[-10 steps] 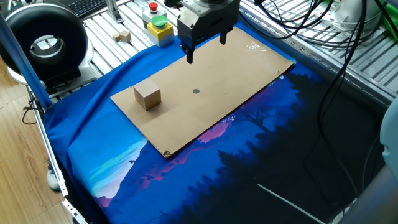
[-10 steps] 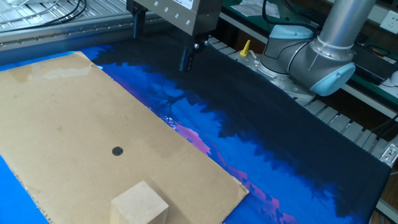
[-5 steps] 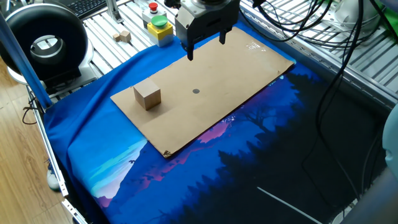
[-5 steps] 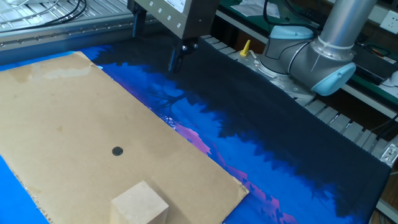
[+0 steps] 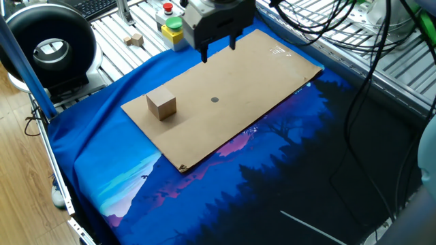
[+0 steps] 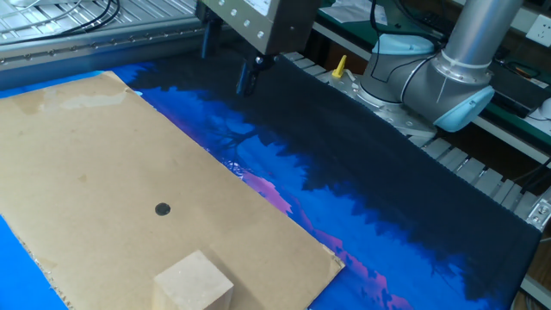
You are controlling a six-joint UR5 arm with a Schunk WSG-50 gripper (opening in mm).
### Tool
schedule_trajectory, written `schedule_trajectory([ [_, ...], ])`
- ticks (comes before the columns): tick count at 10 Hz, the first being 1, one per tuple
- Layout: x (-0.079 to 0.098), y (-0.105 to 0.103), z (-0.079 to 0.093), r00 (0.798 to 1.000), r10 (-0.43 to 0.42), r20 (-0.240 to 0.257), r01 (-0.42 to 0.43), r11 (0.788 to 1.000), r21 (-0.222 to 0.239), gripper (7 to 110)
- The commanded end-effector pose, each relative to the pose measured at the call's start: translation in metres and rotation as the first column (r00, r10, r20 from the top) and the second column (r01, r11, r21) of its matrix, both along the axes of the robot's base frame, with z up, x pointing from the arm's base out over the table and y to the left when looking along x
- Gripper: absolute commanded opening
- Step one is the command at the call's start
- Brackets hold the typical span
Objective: Grab the block and place it at the designated location
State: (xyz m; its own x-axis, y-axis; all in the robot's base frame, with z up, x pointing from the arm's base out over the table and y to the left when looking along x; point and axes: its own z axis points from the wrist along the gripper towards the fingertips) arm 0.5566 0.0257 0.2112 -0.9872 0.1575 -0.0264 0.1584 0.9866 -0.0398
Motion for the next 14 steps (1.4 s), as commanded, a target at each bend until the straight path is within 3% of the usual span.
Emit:
schedule_trajectory([
  [1,0.008,0.020,-0.007,1.000,-0.026,0.003,0.025,0.999,0.037,7],
  [4,0.010,0.026,-0.012,0.999,-0.047,0.003,0.047,0.998,0.042,7],
  [6,0.013,0.036,-0.022,0.998,-0.059,-0.005,0.059,0.995,0.076,7],
  [8,0.021,0.054,-0.024,1.000,0.017,0.023,-0.020,0.989,0.149,7],
  [9,0.030,0.053,-0.026,0.997,0.055,0.058,-0.063,0.989,0.138,7],
  [10,0.033,0.044,-0.029,0.995,0.078,0.066,-0.085,0.992,0.097,66],
  [11,0.034,0.040,-0.029,0.994,0.089,0.068,-0.094,0.993,0.075,66],
  [14,0.038,0.049,-0.028,0.989,0.124,0.086,-0.132,0.986,0.101,66],
])
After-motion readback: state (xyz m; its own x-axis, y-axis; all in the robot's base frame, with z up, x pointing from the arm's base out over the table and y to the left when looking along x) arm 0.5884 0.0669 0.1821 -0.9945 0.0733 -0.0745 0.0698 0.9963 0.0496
